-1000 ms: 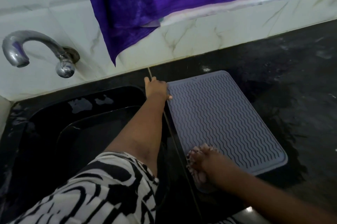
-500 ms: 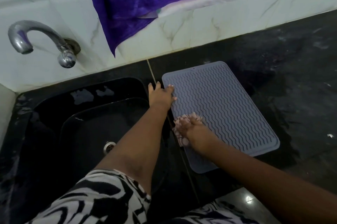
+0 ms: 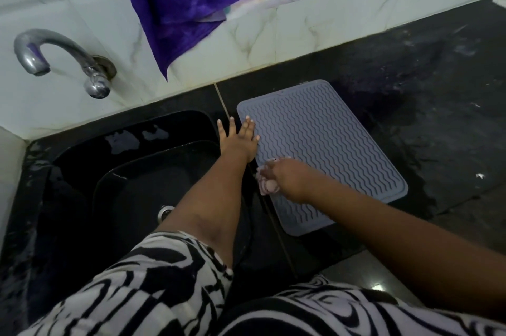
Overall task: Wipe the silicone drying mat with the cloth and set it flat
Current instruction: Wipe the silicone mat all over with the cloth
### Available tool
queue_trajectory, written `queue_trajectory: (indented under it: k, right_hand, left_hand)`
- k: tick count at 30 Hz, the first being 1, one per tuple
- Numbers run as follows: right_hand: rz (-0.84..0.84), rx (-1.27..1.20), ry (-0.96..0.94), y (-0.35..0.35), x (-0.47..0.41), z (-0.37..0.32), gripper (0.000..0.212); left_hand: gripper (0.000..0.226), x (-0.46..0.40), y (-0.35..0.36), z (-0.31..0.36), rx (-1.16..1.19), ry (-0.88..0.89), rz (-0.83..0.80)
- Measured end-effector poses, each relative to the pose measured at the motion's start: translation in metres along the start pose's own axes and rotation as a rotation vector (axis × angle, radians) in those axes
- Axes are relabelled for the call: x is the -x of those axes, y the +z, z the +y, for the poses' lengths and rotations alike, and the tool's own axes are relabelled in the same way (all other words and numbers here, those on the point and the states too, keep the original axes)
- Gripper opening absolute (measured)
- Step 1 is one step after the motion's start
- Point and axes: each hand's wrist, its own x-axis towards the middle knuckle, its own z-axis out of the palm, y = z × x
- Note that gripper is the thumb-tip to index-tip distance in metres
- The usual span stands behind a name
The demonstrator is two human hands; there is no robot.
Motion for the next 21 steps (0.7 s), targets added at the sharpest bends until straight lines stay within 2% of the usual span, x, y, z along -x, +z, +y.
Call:
queue_trajectory:
  k: [3,5,10,11,14,16,17,19,21]
  right_hand:
    - [-0.016,0.133,0.036,0.066,0.002,0.006,0.065]
    - [0.017,0.084,-0.014,0.089,0.024,0.012,0.065]
    - [-0.184,0.097,-0.049,0.074,0.076,-0.006,0.059]
    - [-0.227,-0.016,-0.03,0.063,0.077,-0.003,0.053]
    - [-0.319,-0.671,0.114,0.011,0.062,0.038,0.028]
    - [-0.337,-1.148,0.157,-0.017,0.04,0.078,0.034]
    - [-0.277,-1.315,0.175,-0.027,0.027,0.092,0.038]
    - [-0.184,-1.474,0.159,-0.043,0.003,0.105,0.038]
    - [-0.104,-1.521,0.119,-0.063,-0.02,0.105,0.035]
  left_hand:
    - [0.06,-0.001,0.004,0.0,0.033,-0.006,0.025]
    - [0.059,-0.002,0.005,-0.001,0.033,-0.006,0.019]
    - [0.059,-0.002,0.007,-0.001,-0.018,0.032,0.048]
    - [0.059,0.0,0.007,-0.002,-0.013,0.043,0.053]
    - [0.061,0.0,0.004,-0.007,0.045,0.085,0.037]
    - [0.066,-0.002,-0.002,-0.013,0.124,0.114,0.023]
    - [0.071,-0.003,-0.006,-0.017,0.174,0.13,0.031]
    - [0.095,-0.007,-0.015,-0.027,0.254,0.135,0.087]
    - [0.127,-0.014,-0.026,-0.036,0.246,0.144,0.077]
